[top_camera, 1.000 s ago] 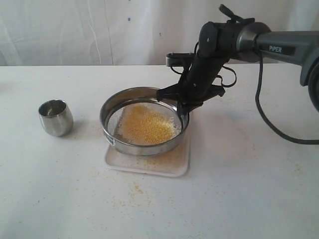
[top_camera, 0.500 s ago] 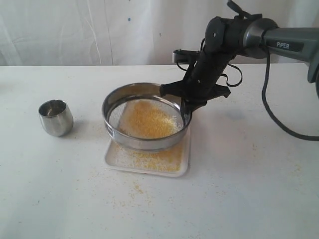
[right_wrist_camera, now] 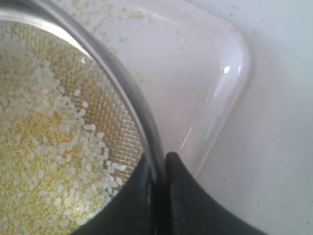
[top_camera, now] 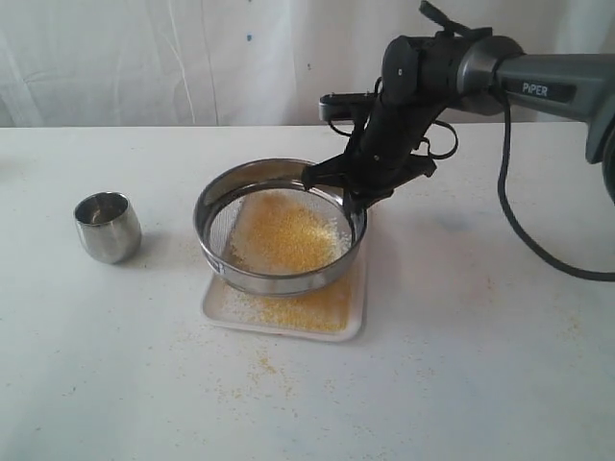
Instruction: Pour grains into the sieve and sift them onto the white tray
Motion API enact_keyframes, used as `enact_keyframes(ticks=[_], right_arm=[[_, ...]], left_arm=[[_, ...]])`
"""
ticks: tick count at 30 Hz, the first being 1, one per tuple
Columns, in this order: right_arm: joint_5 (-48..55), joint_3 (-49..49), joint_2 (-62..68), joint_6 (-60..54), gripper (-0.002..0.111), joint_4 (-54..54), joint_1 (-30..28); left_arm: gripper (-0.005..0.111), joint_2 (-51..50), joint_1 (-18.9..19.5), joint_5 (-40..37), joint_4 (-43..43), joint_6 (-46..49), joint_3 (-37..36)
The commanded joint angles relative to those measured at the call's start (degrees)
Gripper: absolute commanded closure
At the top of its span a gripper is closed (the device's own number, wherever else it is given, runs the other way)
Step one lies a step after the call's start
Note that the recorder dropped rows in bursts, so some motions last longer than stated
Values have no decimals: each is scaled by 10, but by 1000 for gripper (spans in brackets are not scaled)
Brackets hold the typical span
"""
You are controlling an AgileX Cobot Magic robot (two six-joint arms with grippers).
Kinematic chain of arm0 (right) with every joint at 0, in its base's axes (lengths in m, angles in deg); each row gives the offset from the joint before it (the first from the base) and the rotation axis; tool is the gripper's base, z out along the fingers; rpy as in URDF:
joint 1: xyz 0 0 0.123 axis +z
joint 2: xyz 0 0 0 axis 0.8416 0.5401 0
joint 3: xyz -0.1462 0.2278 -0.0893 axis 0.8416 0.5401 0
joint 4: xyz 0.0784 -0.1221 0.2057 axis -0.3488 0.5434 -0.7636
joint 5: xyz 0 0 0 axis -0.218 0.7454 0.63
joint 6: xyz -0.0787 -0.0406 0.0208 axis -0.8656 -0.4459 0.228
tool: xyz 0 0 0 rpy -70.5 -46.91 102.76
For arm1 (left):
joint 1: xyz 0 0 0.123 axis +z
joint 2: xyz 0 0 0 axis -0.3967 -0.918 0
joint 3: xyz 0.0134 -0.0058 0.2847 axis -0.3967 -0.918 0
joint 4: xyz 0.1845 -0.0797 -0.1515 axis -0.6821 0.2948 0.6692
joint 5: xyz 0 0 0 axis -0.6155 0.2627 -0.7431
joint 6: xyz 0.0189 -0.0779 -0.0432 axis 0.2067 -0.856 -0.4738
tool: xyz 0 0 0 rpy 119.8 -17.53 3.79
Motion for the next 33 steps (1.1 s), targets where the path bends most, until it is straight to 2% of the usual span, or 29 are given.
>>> enact_keyframes(ticks=[1,6,7,10,11,13,15,16,20,21,26,28,31,33], right_arm=[[85,-3,-15,18,108,-15,-4],[-56,-3,-6,-11,108,11,-7],[-46,-3,-6,10,108,7,-7],[69,-3,-7,46,108,-10,-1],[73,-3,-6,25,108,-10,2],[10,-3,-4,-8,108,2,5],[-69,-4,-2,-6,108,19,4],[-73,-5,-2,0,108,17,2],[43,-4,-4,29,108,6,3],[42,-2,-2,27,108,13,6],[-133,1,5,26,108,61,-1],[-118,1,4,58,108,60,-2],[-11,1,-2,103,108,33,-1],[-28,1,-1,69,108,35,4]], left_arm=[[107,3,-4,0,-1,-5,-2],[107,3,-4,0,-1,-5,-2],[107,3,-4,0,-1,-5,-2],[107,3,-4,0,-1,-5,-2],[107,3,-4,0,-1,-5,-2],[107,3,-4,0,-1,-5,-2],[107,3,-4,0,-1,-5,-2],[107,3,-4,0,-1,-5,-2],[107,3,-4,0,-1,-5,-2],[107,3,-4,0,-1,-5,-2],[107,3,-4,0,-1,-5,-2],[107,3,-4,0,-1,-5,-2],[107,3,-4,0,-1,-5,-2],[107,3,-4,0,-1,-5,-2]])
